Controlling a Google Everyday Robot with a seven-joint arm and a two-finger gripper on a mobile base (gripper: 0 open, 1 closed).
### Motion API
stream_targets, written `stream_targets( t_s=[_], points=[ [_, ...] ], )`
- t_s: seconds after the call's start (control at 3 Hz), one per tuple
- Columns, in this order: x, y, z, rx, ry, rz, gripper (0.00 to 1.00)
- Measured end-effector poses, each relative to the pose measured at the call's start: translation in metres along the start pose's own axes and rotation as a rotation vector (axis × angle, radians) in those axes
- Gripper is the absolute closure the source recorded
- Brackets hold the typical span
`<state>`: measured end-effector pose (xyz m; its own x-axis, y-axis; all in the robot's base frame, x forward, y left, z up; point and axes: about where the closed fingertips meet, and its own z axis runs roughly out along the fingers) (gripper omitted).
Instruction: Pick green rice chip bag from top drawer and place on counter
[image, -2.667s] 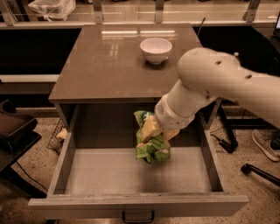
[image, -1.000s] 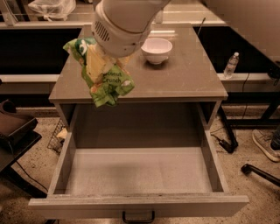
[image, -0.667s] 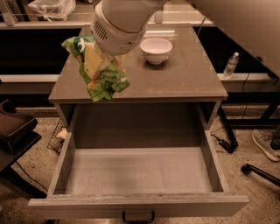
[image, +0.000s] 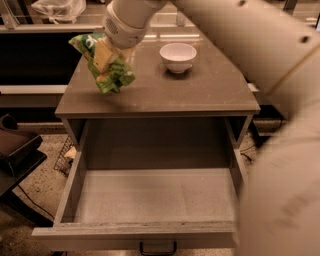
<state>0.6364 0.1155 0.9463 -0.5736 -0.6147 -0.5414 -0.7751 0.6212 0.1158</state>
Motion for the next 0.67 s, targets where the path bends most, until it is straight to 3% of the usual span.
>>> stream_targets(
  t_s=[0.33, 0.67],
  points=[
    [-0.028, -0.035, 0.042, -0.055, -0.007, -0.004, 1.0],
    [-0.052, -0.065, 0.054, -0.088, -0.079, 0.068, 0.98]
  ],
)
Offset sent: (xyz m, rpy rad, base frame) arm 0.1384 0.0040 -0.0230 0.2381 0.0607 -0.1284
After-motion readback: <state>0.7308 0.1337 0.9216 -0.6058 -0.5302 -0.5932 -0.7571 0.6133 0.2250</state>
